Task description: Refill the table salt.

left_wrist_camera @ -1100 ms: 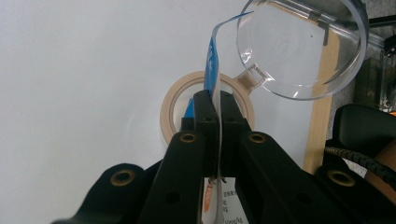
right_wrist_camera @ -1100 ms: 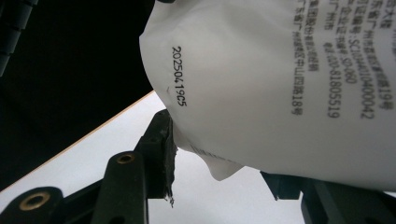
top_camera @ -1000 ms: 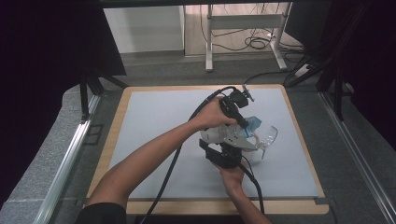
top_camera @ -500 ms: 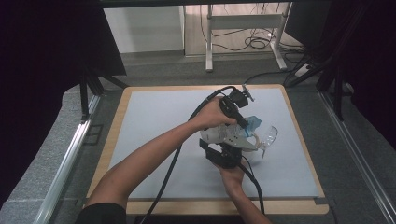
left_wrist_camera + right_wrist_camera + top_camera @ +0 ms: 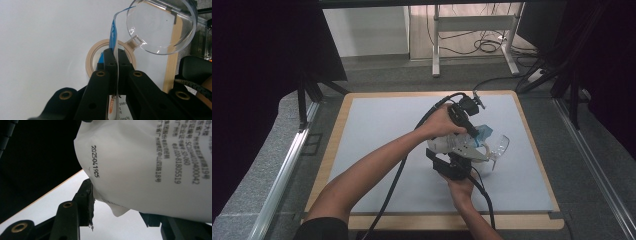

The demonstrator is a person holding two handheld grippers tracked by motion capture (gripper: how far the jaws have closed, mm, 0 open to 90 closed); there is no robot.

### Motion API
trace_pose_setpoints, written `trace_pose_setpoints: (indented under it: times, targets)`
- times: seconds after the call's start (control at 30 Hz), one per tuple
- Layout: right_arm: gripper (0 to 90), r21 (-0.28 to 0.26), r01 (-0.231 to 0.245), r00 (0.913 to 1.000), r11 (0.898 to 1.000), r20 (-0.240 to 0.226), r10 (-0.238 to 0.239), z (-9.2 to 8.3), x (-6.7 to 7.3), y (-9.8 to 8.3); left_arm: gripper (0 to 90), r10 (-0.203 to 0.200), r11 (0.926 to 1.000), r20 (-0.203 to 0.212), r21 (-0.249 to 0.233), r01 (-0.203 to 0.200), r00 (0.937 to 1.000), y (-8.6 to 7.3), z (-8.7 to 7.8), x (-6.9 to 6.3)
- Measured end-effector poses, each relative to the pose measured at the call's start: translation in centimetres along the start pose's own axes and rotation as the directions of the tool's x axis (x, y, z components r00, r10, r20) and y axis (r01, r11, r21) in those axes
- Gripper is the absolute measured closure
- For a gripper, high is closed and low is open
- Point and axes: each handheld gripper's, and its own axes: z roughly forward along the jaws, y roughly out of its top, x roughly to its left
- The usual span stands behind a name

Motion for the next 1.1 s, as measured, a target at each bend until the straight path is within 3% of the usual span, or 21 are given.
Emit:
trace_pose_setpoints:
  times: [1.1]
  targets:
    - [51.9,-0.015,-0.026,0.9996,1.000,0.009,0.026,-0.04,0.12,-0.02,89.9,-0.001,1.0000,0.002,0.009,0.000,1.0000,0.25,0.15,-0.13]
